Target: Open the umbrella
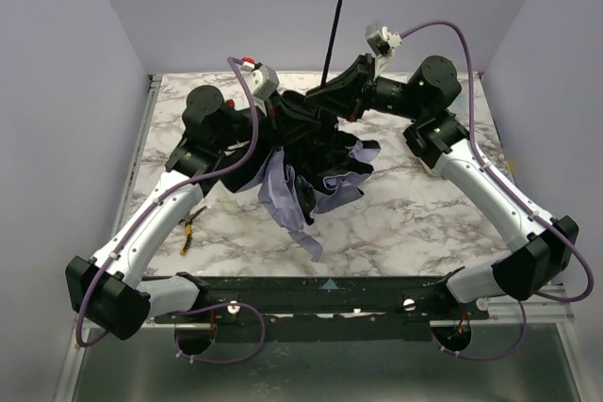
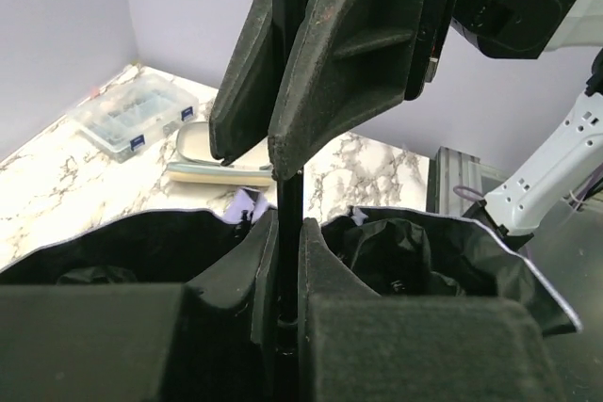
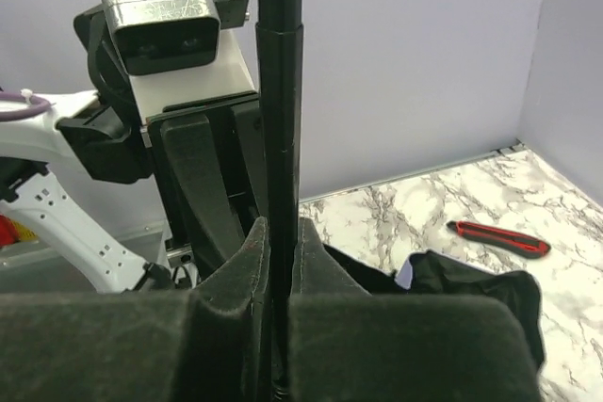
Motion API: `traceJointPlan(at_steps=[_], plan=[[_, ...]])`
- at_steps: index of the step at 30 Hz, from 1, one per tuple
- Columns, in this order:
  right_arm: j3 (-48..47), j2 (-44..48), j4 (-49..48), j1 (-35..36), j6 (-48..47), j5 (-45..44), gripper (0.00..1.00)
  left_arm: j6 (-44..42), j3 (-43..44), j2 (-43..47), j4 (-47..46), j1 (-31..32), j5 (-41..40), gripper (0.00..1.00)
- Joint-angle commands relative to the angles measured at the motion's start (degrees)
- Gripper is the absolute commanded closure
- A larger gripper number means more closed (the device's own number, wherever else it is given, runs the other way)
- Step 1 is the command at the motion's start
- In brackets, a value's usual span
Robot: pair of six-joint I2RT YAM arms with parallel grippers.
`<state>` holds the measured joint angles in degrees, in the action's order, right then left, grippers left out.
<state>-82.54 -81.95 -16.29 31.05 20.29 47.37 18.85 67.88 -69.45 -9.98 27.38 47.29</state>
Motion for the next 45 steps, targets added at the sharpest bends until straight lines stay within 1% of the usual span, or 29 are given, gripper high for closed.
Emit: traceJointPlan(at_steps=[1,3,4,7,8,10,12,13,14,16,17,18,20,21,22,23,24,25,28,29,30,33,35,38,39,41,42,44,45], plan=[[-1.4,0.4,2.0,-0.5,-2.4,-6.5,1.00,-2.6,0.7,1.3,0.9,0.6,2.0,0.91],[-1.3,1.1,3.3,-0.9,-4.1,-9.8,1.00,-5.8,1.4,2.0,4.6,0.2,1.4,0.52],[-1.2,1.6,4.0,-1.4,-5.5,-11.7,1.00,-7.3,1.8,2.6,6.7,-0.3,0.4,0.39],[-1.5,2.4,5.2,-4.8,-11.5,-16.6,1.00,-12.3,2.5,5.1,12.3,-2.8,-3.0,0.05],[-1.5,2.7,5.5,-5.6,-15.3,-20.1,1.00,-14.8,2.6,6.4,13.6,-4.0,-4.9,0.02],[-1.3,3.1,5.0,-6.9,-21.8,-29.7,1.00,-18.3,2.3,8.4,15.7,-6.2,-9.1,0.01],[-0.8,2.9,3.0,-7.7,-26.2,-37.0,1.00,-21.5,1.8,10.2,16.9,-8.1,-13.0,0.02],[0.3,2.9,0.8,-7.8,-27.7,-38.5,1.00,-22.4,1.4,10.9,17.3,-9.1,-14.7,0.01],[1.2,3.1,-0.8,-7.8,-29.1,-37.9,1.00,-23.0,1.1,11.6,17.6,-9.7,-15.6,0.02],[1.4,2.8,-0.4,-6.8,-26.7,-30.0,1.00,-24.6,1.2,12.1,19.4,-10.7,-16.2,0.01],[0.4,2.4,1.9,-4.6,-26.1,-26.4,1.00,-25.3,1.4,12.2,20.2,-10.7,-16.5,0.01],[0.1,2.2,3.7,-0.2,-27.1,-25.9,1.00,-25.6,1.6,12.2,21.2,-10.7,-16.5,0.01],[2.6,3.6,3.4,5.5,-27.5,-22.7,1.00,-26.7,1.9,12.4,22.4,-10.7,-15.3,0.02],[4.2,4.4,2.5,6.8,-27.2,-20.3,1.00,-27.8,2.0,12.5,23.1,-10.7,-14.0,0.01],[5.3,5.1,2.2,7.2,-27.1,-20.9,1.00,-28.9,2.1,12.6,23.7,-10.6,-12.2,0.01],[5.3,5.3,3.0,7.2,-27.5,-23.6,1.00,-29.1,2.0,12.8,24.1,-10.6,-11.1,0.02],[4.9,5.4,4.3,6.9,-29.6,-28.5,1.00,-29.4,2.1,13.1,24.3,-10.6,-10.0,0.01],[5.0,5.6,4.5,5.8,-31.8,-31.2,1.00,-29.7,2.1,13.3,24.6,-10.6,-9.5,0.01],[5.4,6.3,2.4,1.2,-32.1,-32.4,1.00,-29.4,2.2,13.7,24.3,-10.5,-9.3,0.01],[5.4,6.6,2.6,1.2,-32.1,-31.4,1.00,-29.4,2.1,13.6,24.0,-10.5,-8.7,0.01],[5.8,6.9,2.6,1.2,-31.6,-27.6,1.00,-29.7,1.9,13.5,23.9,-10.5,-7.2,0.02],[8.1,7.9,0.1,1.3,-26.1,-20.1,1.00,-33.2,2.3,12.7,24.5,-10.1,-0.4,0.01],[8.4,7.8,-0.2,1.5,-24.5,-18.8,1.00,-35.3,2.0,12.5,23.9,-9.2,1.8,0.01],[9.0,8.3,-1.3,1.5,-24.3,-19.1,1.00,-38.4,1.1,12.2,22.4,-7.0,0.2,0.02],[9.1,8.4,-1.3,1.4,-24.2,-18.8,1.00,-39.5,1.4,11.7,22.9,-6.3,0.0,0.05],[9.1,8.6,-1.4,1.5,-23.7,-18.2,1.00,-41.9,2.5,10.4,24.3,-4.3,-1.2,0.17],[8.9,8.5,-1.3,1.5,-23.1,-18.2,1.00,-43.1,3.0,9.8,25.2,-3.1,-2.5,0.21],[8.6,8.2,-1.4,1.4,-20.9,-18.5,1.00,-47.0,3.7,8.9,27.1,-0.1,-4.9,0.30],[8.5,8.1,-1.7,1.5,-20.4,-18.9,1.00,-49.4,3.6,8.8,27.8,1.6,-5.8,0.37]])
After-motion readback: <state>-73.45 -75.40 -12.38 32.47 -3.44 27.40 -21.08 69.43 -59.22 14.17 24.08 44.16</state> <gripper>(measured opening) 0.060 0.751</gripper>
